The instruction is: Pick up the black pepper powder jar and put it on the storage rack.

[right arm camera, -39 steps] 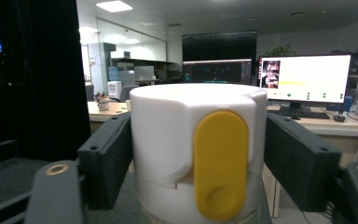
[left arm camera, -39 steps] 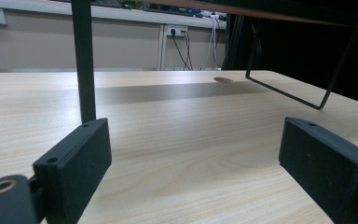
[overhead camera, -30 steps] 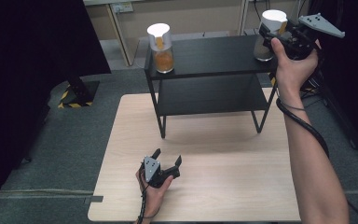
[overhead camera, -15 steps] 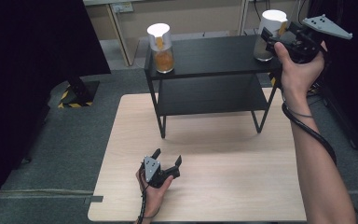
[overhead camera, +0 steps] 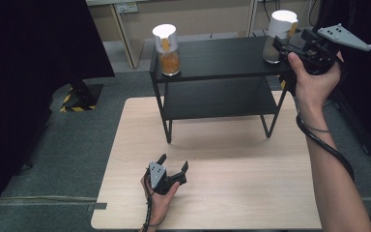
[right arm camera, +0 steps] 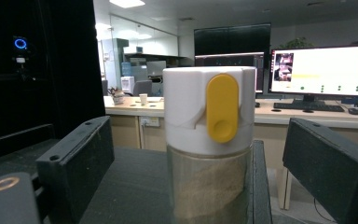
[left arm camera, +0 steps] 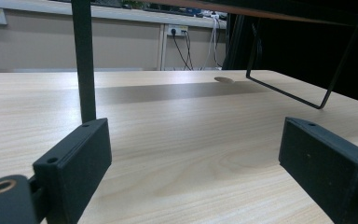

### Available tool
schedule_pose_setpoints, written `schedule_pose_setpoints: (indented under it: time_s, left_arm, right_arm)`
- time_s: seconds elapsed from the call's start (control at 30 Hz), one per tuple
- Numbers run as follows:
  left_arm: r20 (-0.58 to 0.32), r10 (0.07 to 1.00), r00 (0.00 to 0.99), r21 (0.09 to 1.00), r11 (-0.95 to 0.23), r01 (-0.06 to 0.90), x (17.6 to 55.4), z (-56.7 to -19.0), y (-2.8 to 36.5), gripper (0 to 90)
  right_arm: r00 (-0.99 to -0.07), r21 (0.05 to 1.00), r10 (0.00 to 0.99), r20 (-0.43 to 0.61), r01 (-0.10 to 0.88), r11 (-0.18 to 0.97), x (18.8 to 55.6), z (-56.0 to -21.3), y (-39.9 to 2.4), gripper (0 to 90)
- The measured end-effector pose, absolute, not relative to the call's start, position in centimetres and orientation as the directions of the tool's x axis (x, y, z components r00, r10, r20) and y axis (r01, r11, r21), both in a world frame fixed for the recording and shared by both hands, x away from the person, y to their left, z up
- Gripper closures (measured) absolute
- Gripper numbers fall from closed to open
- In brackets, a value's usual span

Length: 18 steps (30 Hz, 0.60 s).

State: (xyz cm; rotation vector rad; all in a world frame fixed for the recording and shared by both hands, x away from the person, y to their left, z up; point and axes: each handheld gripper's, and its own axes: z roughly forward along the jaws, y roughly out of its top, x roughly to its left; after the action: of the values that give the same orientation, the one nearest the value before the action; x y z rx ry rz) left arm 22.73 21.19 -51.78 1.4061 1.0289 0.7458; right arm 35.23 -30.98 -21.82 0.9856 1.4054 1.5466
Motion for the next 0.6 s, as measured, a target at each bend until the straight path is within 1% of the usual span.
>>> schedule_pose_setpoints:
  time_s: [0.4,0.6]
  left_arm:
    - [-0.127,0.905,0.407,0.985,0.069,0.156,22.7,-51.8,21.2,8.8]
    - [-0.128,0.905,0.406,0.985,0.069,0.157,22.7,-51.8,21.2,8.8]
  right_arm:
    - [-0.386,0.996,0.922,-0.001,-0.081,-0.033,33.0,-23.4,-31.3,9.0]
    - [-0.391,0.997,0.92,-0.004,-0.075,-0.027,32.1,-24.4,-31.6,9.0]
